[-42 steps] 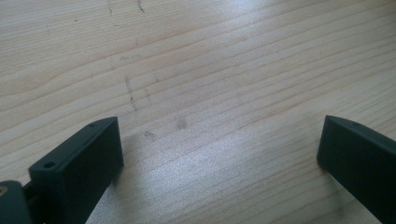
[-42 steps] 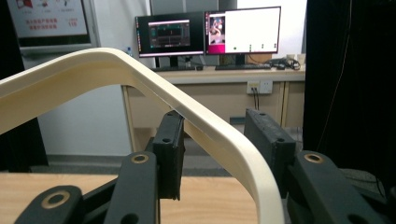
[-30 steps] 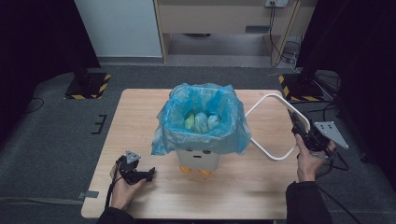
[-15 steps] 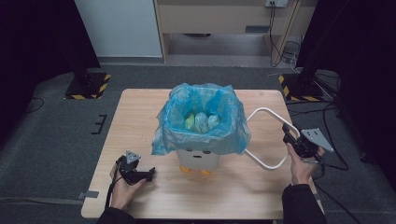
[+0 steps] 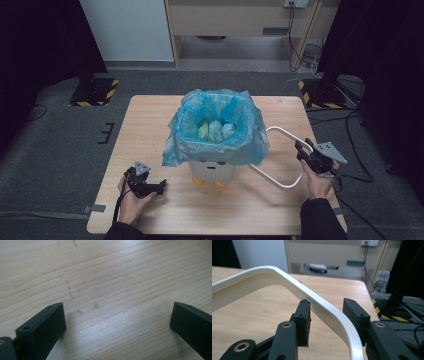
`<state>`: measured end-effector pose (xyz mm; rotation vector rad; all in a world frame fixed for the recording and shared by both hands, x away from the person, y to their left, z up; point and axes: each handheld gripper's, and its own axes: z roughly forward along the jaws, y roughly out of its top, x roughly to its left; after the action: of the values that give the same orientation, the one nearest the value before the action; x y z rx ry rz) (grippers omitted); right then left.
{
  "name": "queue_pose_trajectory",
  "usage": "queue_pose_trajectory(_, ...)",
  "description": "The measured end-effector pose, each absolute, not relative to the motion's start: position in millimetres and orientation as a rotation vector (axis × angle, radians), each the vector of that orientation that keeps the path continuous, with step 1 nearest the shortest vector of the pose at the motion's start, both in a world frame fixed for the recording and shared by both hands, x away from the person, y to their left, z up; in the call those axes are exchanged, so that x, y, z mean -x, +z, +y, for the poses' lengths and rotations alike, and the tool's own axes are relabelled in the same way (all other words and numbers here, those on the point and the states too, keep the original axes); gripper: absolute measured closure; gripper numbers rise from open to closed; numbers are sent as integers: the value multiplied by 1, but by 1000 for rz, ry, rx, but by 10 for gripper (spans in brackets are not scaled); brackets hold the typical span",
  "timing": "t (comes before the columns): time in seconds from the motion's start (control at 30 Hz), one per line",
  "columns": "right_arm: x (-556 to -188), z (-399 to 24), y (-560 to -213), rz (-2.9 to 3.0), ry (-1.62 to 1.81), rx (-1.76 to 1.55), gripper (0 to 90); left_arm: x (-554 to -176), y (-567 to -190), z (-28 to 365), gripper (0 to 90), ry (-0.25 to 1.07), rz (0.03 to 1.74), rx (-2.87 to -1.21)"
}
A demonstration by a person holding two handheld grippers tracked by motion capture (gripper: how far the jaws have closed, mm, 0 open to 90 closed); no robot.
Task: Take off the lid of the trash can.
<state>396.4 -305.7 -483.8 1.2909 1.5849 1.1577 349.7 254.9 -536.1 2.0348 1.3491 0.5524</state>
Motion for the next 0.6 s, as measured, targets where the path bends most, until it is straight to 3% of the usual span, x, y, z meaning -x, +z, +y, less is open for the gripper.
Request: queue_pose_trajectory(0.6, -402, -318, -521, 1819, 1051, -1330, 589, -350, -536, 255, 0, 553, 1350, -2035)
